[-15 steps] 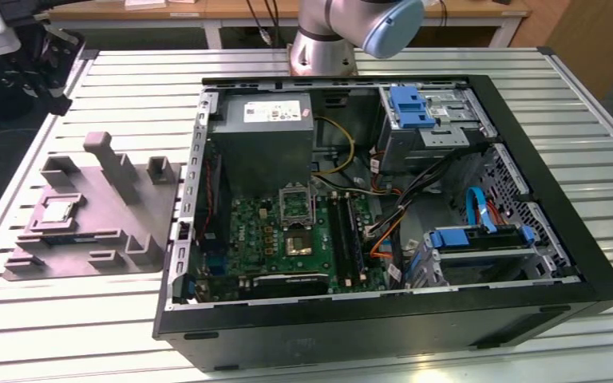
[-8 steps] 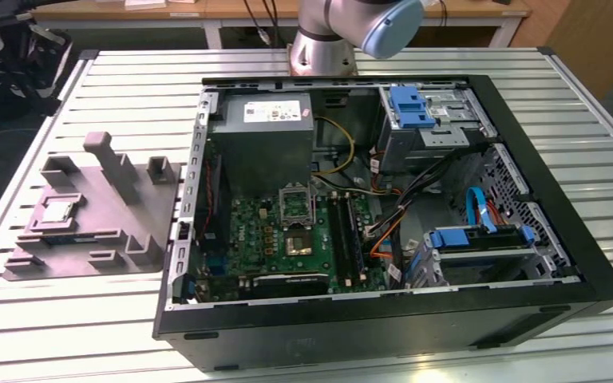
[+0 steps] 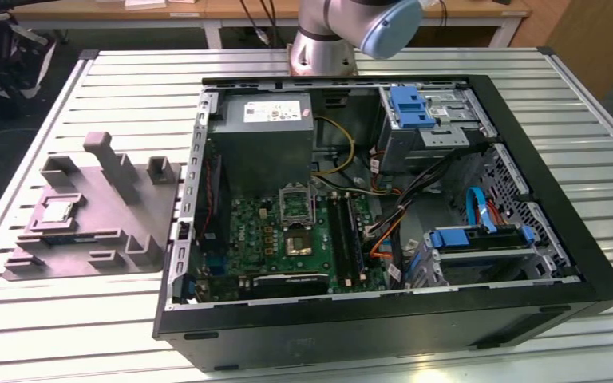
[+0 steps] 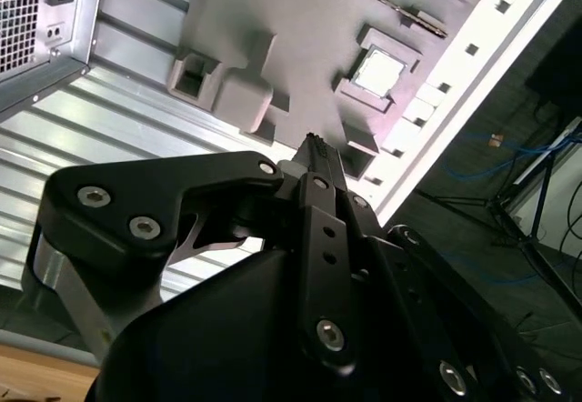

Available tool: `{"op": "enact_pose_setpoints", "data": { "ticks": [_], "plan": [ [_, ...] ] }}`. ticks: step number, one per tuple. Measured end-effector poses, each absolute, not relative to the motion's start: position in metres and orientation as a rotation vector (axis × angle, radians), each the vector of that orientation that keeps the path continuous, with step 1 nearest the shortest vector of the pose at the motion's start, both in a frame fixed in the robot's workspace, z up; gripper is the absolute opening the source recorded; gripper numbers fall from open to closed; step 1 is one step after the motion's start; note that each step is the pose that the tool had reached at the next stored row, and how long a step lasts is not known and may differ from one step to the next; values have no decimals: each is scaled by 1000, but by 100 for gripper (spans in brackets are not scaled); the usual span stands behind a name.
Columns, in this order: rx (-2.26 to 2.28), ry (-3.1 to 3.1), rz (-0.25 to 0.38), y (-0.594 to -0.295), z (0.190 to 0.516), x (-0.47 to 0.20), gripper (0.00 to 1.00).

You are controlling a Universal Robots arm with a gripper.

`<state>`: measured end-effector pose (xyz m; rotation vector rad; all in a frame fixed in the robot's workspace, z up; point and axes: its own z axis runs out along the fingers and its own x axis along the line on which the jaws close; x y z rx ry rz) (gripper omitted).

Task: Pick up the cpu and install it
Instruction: 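Reach for the cpu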

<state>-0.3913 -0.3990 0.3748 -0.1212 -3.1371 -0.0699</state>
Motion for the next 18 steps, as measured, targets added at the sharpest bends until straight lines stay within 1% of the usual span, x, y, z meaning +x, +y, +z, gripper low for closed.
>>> {"op": "enact_pose_setpoints", "data": {
  "ticks": [18],
  "plan": [
    [-121, -3137, -70, -399, 374, -436, 11]
  ]
}}
